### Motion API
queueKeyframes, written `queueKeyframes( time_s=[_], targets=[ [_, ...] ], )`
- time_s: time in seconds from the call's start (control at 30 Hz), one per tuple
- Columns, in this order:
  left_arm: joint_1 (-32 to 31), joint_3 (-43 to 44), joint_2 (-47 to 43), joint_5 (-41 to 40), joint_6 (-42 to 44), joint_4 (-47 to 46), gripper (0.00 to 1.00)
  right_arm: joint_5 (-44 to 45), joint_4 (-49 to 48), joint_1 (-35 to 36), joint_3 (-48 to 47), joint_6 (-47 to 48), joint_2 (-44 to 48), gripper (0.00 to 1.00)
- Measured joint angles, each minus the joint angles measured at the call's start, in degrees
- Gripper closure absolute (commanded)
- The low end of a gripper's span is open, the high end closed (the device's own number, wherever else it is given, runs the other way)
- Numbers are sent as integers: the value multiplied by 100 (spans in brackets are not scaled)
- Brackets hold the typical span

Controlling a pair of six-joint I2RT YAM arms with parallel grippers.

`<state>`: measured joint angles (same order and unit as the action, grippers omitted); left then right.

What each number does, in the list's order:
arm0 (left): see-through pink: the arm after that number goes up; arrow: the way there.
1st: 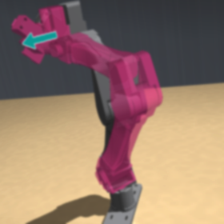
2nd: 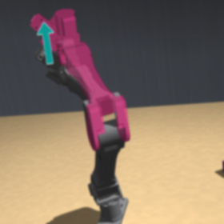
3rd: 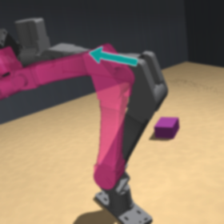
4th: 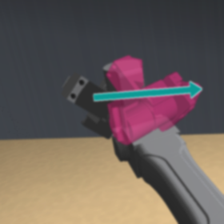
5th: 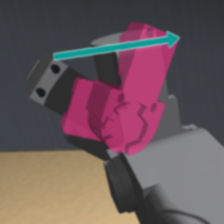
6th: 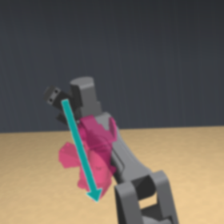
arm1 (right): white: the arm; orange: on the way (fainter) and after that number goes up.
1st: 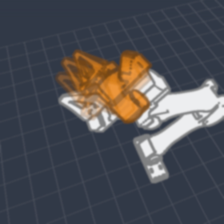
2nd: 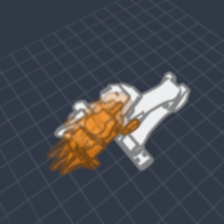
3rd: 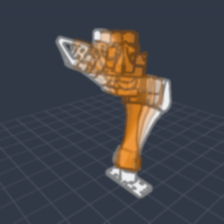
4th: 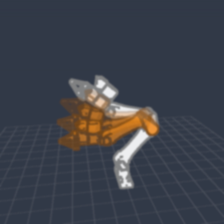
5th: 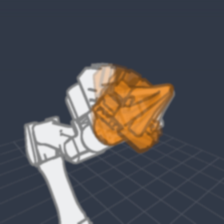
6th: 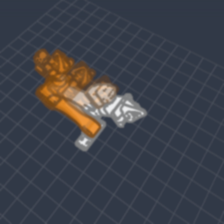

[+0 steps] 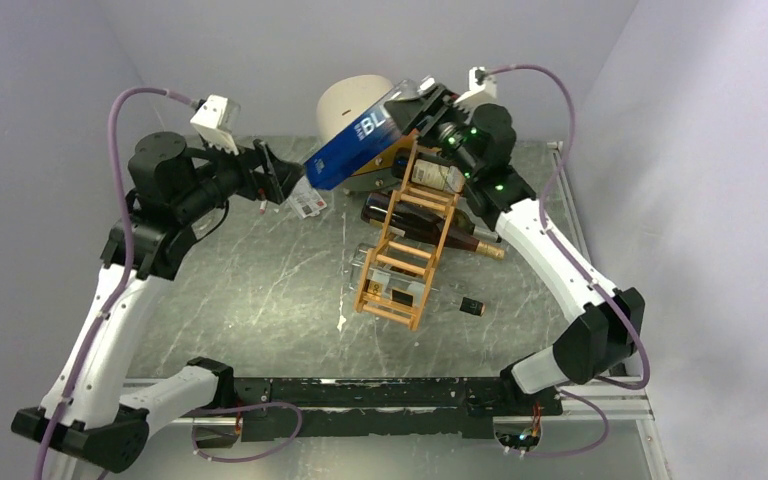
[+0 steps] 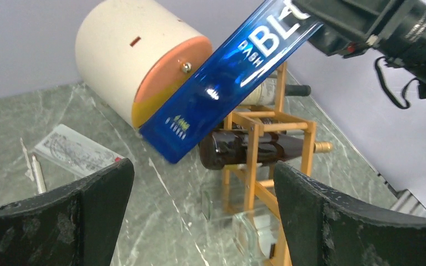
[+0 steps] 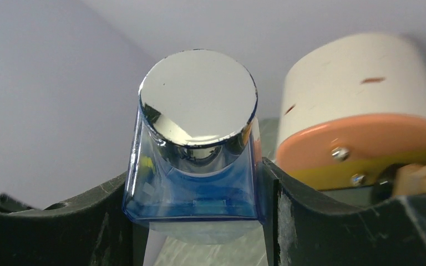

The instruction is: Take the wine bottle off the wine rack

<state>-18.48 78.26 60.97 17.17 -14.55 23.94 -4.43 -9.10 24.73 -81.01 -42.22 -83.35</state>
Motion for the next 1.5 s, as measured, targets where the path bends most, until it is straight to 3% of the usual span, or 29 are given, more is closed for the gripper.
queueKeyframes(
  time_s=[0.07,0.37,0.57,0.97,1.37,1.4,1.5],
  targets=[
    [0,-11,-190,13,-61,234,5,-125,79,321,-33,24,-55,100],
    [0,-487,-765,22,151,1196,3,-542,348,1685,-341,136,-743,100],
    [0,-533,-640,-133,197,1683,4,-874,601,2004,-560,584,-1287,100],
    [0,-708,-1491,-1084,-861,1659,4,-1596,170,2376,-260,2721,-1325,100],
    [0,-1674,-2229,-1663,-1458,1528,3,-1008,76,3241,352,4450,-1469,100],
    [0,-1714,-2321,-1692,-1486,1508,2,-905,66,3285,356,4555,-1512,99],
    [0,-1740,-2583,-1711,-1528,1460,1,-651,9,3405,361,4782,-1593,83]
  ],
)
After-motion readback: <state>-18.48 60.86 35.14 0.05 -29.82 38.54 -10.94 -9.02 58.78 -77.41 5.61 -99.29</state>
